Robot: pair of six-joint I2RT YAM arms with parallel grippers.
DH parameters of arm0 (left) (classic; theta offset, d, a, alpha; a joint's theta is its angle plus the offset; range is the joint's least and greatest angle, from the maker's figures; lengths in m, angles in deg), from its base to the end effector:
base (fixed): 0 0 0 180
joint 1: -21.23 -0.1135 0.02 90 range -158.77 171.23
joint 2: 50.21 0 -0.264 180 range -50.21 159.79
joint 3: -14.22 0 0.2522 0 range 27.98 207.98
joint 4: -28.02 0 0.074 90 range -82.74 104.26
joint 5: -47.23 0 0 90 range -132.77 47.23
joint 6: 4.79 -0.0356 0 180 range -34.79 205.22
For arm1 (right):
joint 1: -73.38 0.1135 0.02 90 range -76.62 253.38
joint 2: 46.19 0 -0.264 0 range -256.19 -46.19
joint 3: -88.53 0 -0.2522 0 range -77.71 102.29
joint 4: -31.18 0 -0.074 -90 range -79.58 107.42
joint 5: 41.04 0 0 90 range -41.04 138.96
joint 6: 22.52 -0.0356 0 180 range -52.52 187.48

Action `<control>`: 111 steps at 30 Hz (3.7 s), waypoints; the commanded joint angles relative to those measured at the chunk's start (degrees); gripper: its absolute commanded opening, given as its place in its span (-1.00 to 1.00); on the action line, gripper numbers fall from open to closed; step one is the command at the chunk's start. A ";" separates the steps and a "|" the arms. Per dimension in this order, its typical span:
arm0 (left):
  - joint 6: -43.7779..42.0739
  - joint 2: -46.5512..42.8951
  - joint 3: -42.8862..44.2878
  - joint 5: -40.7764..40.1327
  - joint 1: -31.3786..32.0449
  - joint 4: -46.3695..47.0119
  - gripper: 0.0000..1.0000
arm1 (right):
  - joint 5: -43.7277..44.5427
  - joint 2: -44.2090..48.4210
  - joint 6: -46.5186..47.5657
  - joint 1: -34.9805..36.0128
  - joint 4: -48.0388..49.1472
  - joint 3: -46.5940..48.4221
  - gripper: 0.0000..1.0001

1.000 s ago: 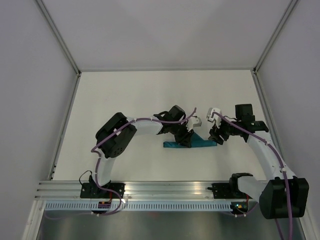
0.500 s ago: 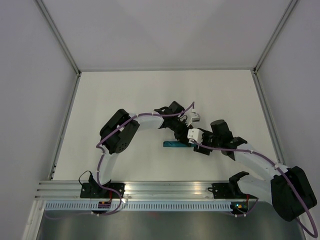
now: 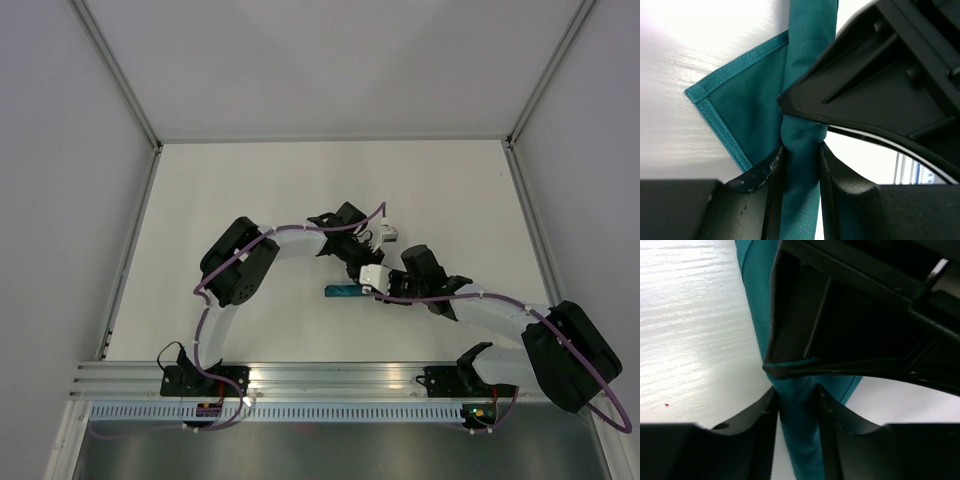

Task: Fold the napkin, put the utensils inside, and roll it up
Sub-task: Roll the napkin with the utensil

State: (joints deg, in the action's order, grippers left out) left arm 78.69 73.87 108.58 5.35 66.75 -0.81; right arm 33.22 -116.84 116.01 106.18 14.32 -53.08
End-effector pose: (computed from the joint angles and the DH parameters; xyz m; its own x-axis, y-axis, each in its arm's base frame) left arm 0.2880 -0.3311 0.1237 -0.5089 0.6264 -0.5905 0.8115 0.1202 -0.5718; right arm 0.1769 0.1255 0.1461 0.0816 -0.8054 -0.5871 -0.9203 0.1652 -0.3546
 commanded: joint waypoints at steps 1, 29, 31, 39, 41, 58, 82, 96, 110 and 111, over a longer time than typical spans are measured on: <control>1.95 4.43 -3.34 -6.81 -0.16 -8.58 -0.80 | 2.56 -2.03 -0.98 0.16 2.65 -0.01 -0.25; 22.53 -31.60 -38.22 -31.32 -7.99 43.00 -0.22 | -16.77 -32.95 12.72 -10.38 -36.01 31.52 -0.81; 21.04 -33.79 -41.83 -33.61 -7.46 47.40 -0.21 | -17.38 -35.51 14.04 -10.56 -40.47 34.25 -0.82; -1.62 -39.44 -50.01 -55.04 6.50 59.19 -0.07 | -18.09 -49.57 16.33 -12.23 -52.71 49.19 -0.82; -9.25 -37.60 -49.14 -60.48 11.41 61.12 -0.03 | -18.18 -52.81 16.33 -12.40 -55.78 52.70 -0.81; -31.79 -18.43 -39.47 -62.62 19.08 61.39 0.16 | -16.33 -59.95 13.08 -12.58 -58.69 59.49 -0.81; -33.04 -12.98 -27.52 -49.44 18.56 30.29 -0.77 | -16.16 -59.00 8.34 -12.67 -56.85 63.09 -0.12; -17.31 -11.05 -21.54 -40.48 13.20 20.52 -0.95 | -16.33 -47.66 -14.49 -20.75 -40.44 65.65 0.20; -1.13 -4.55 -11.87 -31.24 6.60 9.54 -0.92 | -14.84 -32.98 -21.11 -32.44 -35.57 57.47 0.17; 0.70 -4.28 -11.26 -30.98 6.43 9.19 -0.91 | -14.84 -32.36 -20.94 -33.23 -36.10 56.25 0.15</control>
State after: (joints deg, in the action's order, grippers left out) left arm 71.26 65.06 97.26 -28.58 73.61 17.94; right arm 17.48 -152.60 96.80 73.79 -21.06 5.25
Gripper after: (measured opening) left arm 0.339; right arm 0.583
